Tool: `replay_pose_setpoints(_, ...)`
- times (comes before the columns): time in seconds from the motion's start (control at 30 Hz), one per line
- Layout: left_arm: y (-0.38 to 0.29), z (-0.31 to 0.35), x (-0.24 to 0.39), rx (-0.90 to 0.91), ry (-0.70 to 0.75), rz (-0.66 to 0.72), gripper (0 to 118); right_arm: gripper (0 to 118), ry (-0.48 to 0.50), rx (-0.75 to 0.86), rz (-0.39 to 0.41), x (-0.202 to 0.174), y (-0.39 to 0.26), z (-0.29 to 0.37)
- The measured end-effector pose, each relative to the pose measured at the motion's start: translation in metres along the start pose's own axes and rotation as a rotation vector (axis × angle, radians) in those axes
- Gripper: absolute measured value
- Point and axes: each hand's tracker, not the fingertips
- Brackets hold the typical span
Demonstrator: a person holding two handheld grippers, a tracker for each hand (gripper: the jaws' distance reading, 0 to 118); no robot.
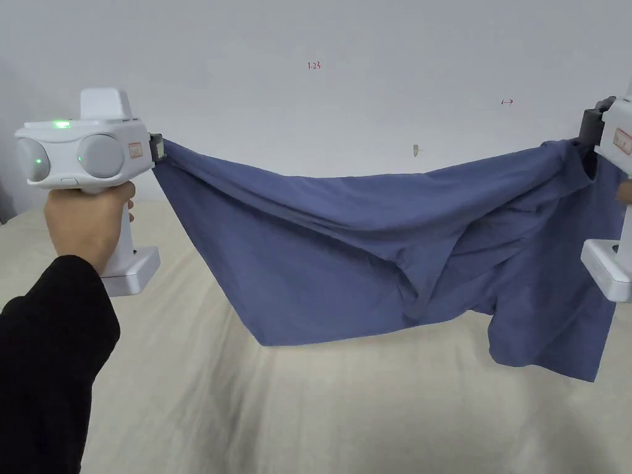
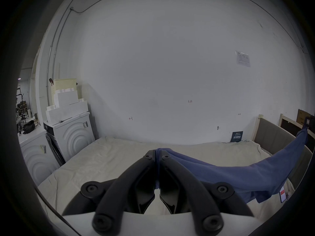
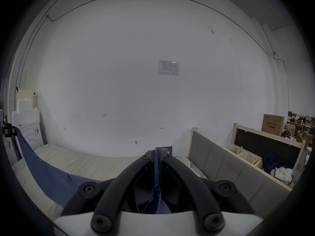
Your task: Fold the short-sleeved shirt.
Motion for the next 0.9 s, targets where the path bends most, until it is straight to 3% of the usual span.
replay_pose_setpoints(0.33,-0.098,-0.009,-0.007,-0.055,0.006,0.023,0,3,-0.008,-0.095,0.013,-0.008,-0.096,0.011)
replay_pose_setpoints(0.67,-0.236,0.052,-0.03,-0.213,0.004,0.02,0,2,0.001,-0.231,-0.02,-0.004,-0.217,0.09)
replay_pose_setpoints(0.9,-0.314,0.13,-0.038,-0.304,0.019,0.006,0,2,-0.002,-0.313,-0.052,0.003,-0.271,0.167)
